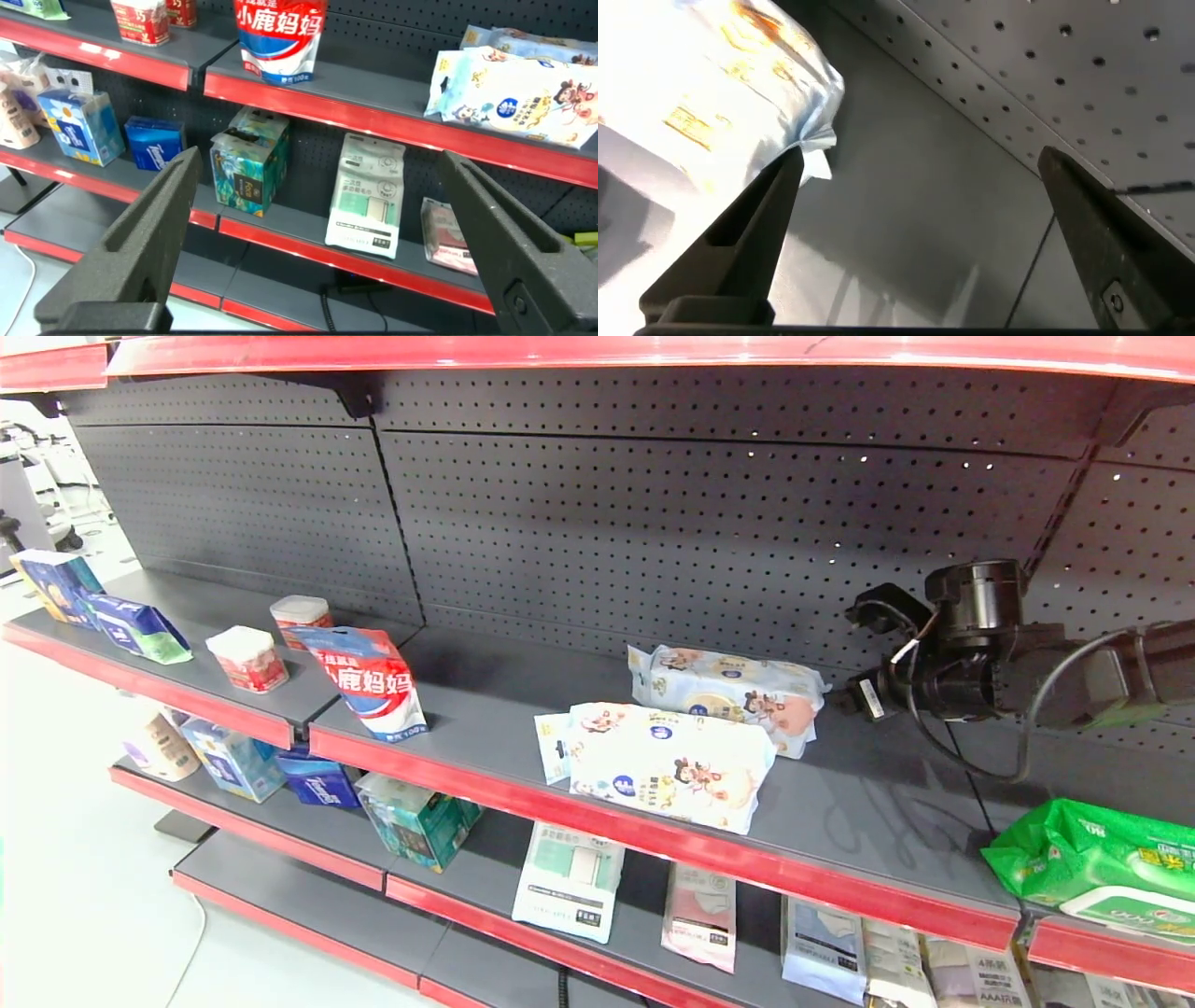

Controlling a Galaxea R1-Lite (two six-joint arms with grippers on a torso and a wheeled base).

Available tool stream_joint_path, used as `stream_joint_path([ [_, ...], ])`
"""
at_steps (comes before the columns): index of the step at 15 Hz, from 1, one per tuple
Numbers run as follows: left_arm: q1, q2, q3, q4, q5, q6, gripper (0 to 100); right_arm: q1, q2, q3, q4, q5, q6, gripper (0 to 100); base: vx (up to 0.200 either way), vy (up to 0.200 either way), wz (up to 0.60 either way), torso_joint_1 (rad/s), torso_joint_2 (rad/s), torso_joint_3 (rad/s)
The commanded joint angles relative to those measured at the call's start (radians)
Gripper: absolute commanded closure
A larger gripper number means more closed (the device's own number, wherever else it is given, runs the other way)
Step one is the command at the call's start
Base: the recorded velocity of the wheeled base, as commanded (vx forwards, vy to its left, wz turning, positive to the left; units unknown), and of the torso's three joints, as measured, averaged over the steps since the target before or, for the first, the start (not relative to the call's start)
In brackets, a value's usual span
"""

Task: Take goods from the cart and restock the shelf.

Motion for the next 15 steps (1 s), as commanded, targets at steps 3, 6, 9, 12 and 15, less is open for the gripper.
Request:
stream_joint_path([
  [3,0.000,0.001,0.000,0.000,0.000,-0.001,0,-0.068,-0.119,0.091,0.001,0.004,-0.001,0,0.000,0.000,0.00,0.000,0.00,0.000],
  [6,0.000,0.001,0.000,0.000,0.000,-0.001,0,-0.079,-0.299,0.247,-0.001,0.026,0.012,0,0.000,0.000,0.00,0.000,0.00,0.000],
  [9,0.000,0.000,0.000,-0.001,0.000,-0.001,0,-0.041,-0.429,0.394,-0.001,0.159,0.013,0,0.000,0.000,0.00,0.000,0.00,0.000],
  [12,0.000,0.001,0.000,0.000,0.000,-0.001,0,-0.027,-0.463,0.463,-0.003,0.218,0.006,0,0.000,0.000,0.00,0.000,0.00,0.000],
  [15,0.000,0.001,0.000,0.000,-0.001,-0.001,0,0.027,-0.460,0.460,-0.041,0.221,0.006,0,0.000,0.000,0.00,0.000,0.00,0.000],
])
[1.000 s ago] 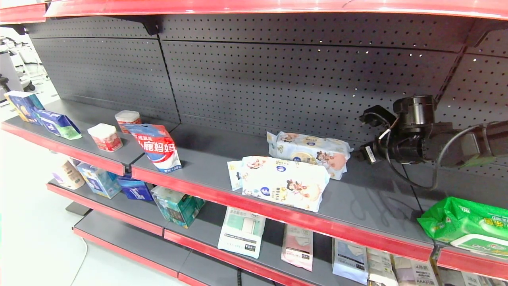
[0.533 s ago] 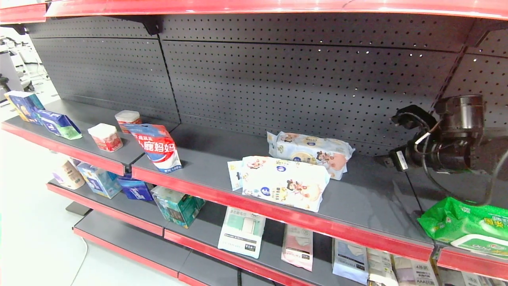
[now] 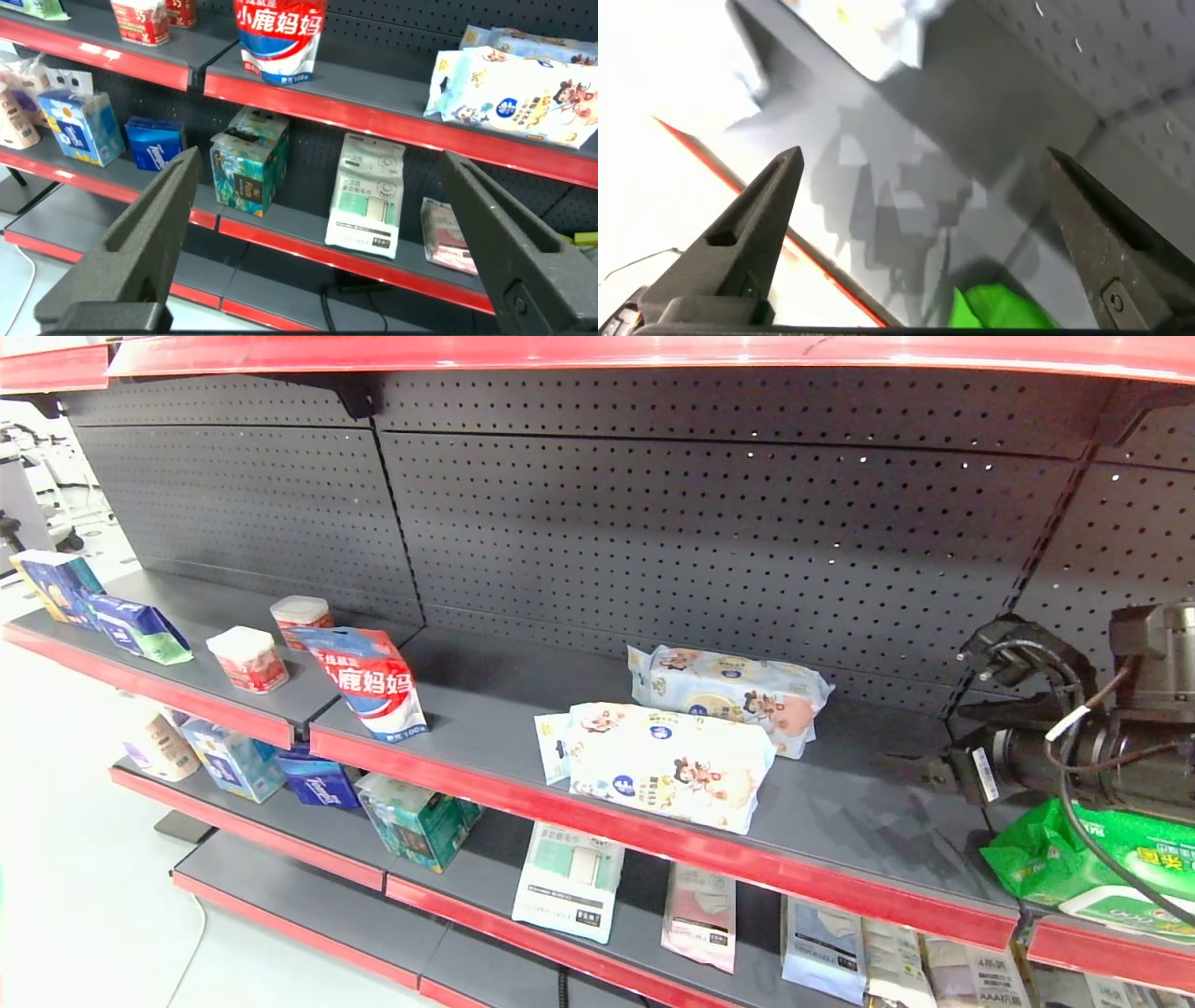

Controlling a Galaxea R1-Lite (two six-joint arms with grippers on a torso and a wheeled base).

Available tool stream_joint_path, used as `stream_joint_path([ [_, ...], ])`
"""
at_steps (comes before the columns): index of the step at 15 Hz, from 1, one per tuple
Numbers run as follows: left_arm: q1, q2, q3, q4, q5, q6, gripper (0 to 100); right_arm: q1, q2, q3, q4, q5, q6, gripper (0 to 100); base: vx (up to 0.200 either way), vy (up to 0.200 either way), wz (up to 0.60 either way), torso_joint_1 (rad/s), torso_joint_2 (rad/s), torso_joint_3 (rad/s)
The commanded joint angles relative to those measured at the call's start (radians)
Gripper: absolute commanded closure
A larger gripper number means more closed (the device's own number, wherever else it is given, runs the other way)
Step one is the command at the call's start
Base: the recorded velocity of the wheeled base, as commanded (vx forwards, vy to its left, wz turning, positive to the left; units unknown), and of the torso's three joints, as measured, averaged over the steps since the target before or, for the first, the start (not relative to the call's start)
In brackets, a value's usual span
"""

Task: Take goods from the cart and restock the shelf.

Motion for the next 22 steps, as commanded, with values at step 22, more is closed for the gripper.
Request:
stream_joint_path([
  [22,0.000,0.001,0.000,0.000,0.000,-0.001,0,0.366,0.240,-0.055,-0.137,0.034,-0.003,0,0.000,0.000,0.00,0.000,0.00,0.000],
])
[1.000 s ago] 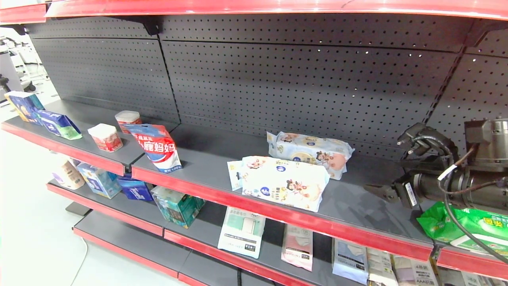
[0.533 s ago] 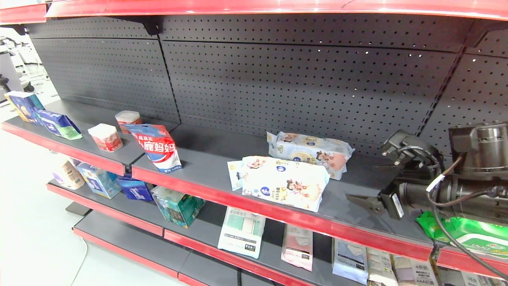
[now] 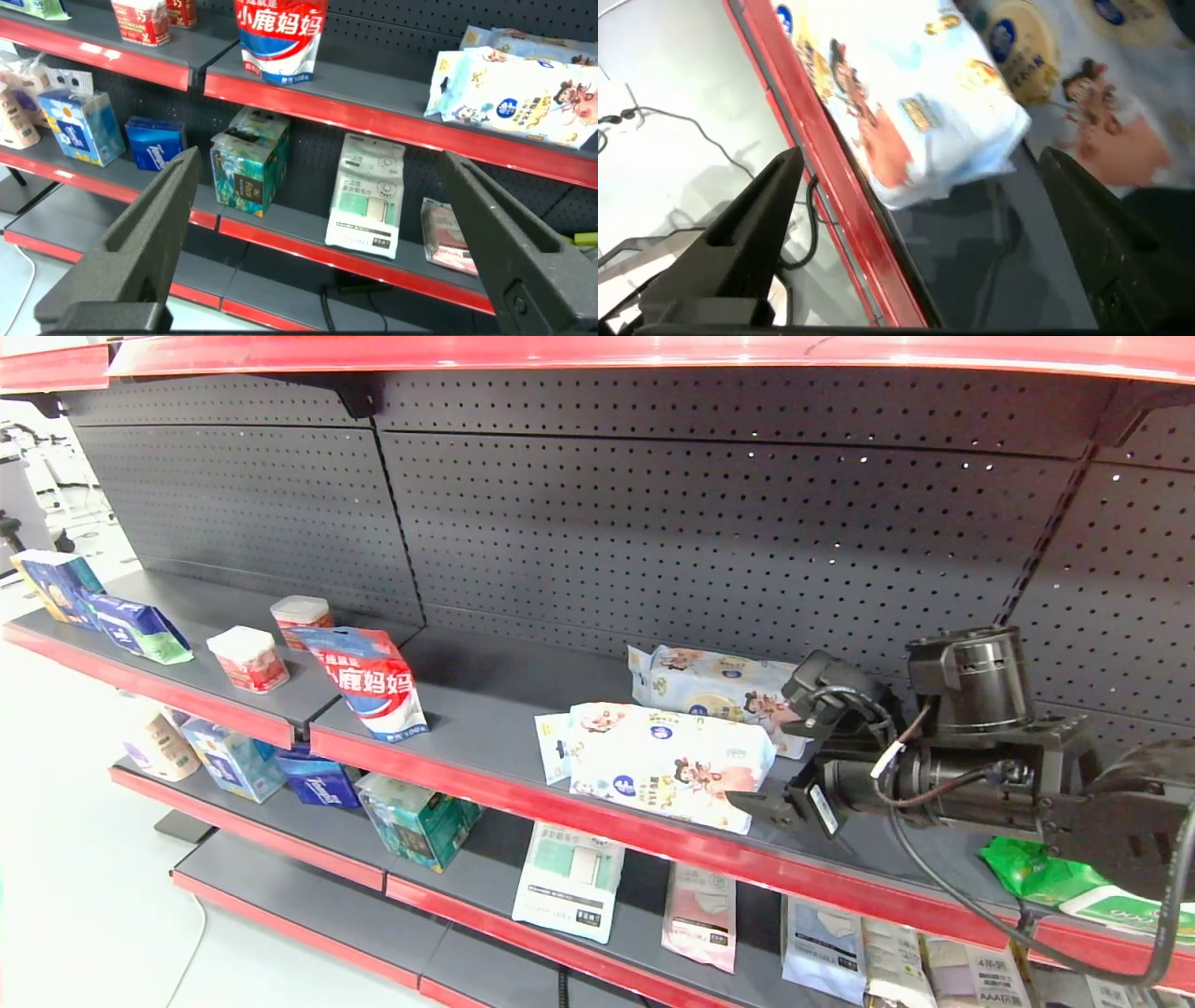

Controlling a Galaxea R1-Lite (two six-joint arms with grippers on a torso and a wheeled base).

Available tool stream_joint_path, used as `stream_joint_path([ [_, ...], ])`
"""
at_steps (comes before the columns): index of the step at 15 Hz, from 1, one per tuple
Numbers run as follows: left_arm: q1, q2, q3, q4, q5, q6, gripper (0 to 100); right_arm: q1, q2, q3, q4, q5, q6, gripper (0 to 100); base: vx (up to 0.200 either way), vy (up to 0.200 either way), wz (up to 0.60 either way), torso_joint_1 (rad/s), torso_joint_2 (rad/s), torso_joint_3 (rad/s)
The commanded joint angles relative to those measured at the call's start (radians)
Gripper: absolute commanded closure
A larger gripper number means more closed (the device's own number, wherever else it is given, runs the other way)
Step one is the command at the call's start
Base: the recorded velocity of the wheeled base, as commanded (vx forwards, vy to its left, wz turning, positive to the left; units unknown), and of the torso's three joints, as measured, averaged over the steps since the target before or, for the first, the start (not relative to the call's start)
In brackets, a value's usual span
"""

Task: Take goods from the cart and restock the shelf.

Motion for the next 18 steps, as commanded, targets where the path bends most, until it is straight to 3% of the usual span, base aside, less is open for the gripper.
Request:
stream_joint_path([
  [1,0.000,0.001,0.000,0.000,0.000,-0.001,0,0.015,0.048,-0.011,0.000,0.002,-0.002,0,0.000,0.000,0.00,0.000,0.00,0.000],
  [18,0.000,0.001,0.000,0.000,0.000,-0.001,0,-0.037,0.131,-0.131,-0.001,0.002,-0.021,0,0.000,0.000,0.00,0.000,0.00,0.000],
])
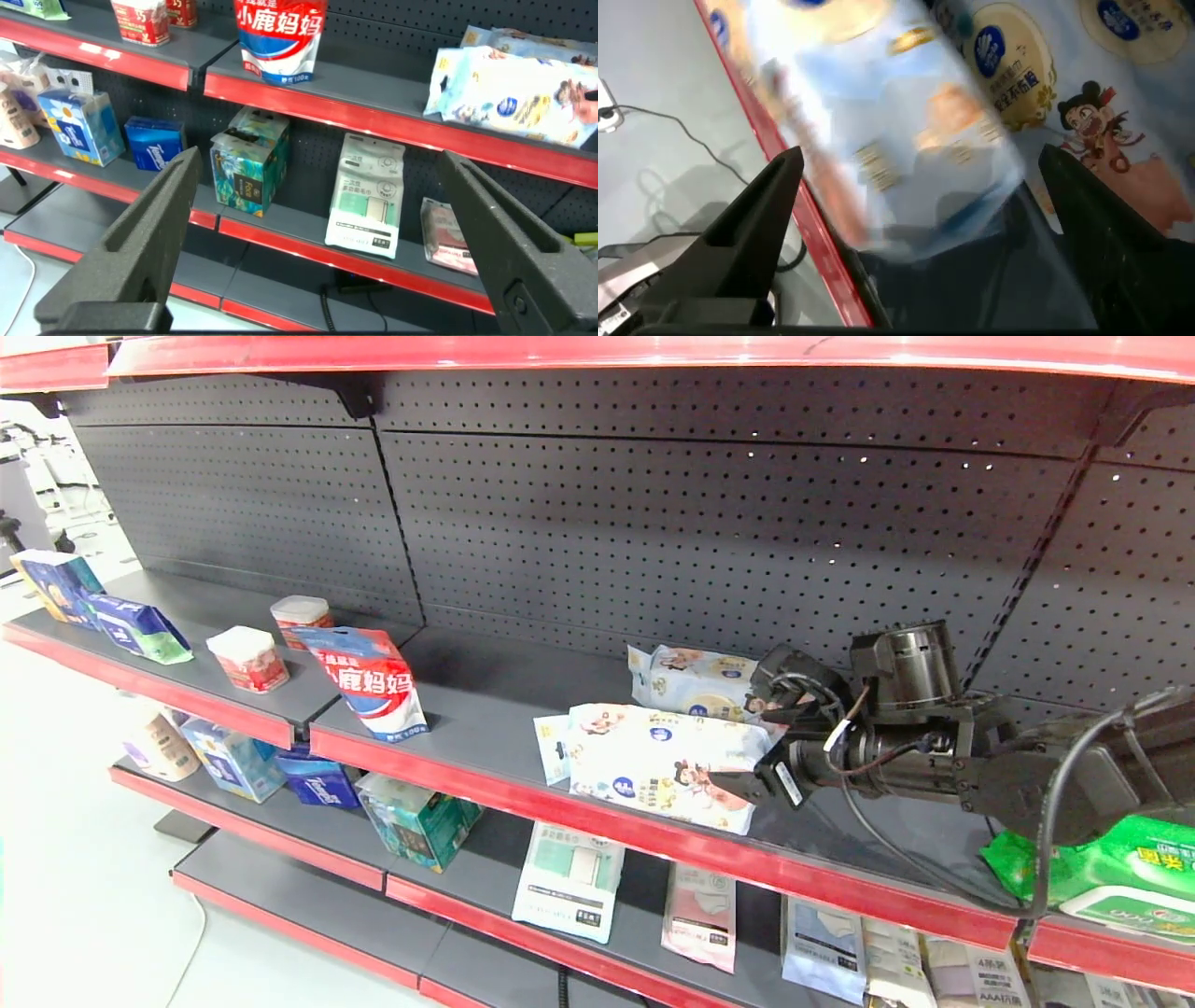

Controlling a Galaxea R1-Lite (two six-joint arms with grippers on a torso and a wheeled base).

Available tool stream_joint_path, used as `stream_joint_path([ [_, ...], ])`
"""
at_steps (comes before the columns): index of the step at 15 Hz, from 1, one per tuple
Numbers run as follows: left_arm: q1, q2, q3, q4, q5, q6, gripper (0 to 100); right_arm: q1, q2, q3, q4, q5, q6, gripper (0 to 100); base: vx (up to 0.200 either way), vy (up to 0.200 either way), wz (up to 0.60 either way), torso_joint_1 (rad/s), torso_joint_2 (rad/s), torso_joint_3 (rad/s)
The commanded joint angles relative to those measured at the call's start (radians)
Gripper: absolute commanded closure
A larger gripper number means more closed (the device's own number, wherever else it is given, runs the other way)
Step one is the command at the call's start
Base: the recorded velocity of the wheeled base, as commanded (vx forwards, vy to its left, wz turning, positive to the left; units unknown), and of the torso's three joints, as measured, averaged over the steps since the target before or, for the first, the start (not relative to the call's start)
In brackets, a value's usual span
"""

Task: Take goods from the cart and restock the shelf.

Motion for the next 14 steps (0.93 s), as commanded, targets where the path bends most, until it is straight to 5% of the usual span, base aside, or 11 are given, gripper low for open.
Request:
stream_joint_path([
  [1,0.000,0.001,0.000,0.000,0.000,0.000,0,0.001,-0.033,0.002,-0.001,-0.001,0.000,0,0.000,0.000,0.00,0.000,0.00,0.000],
  [14,0.000,0.001,0.000,0.000,0.000,0.000,0,-0.060,0.004,0.011,-0.001,0.009,-0.001,0,0.000,0.000,0.00,0.000,0.00,0.000],
])
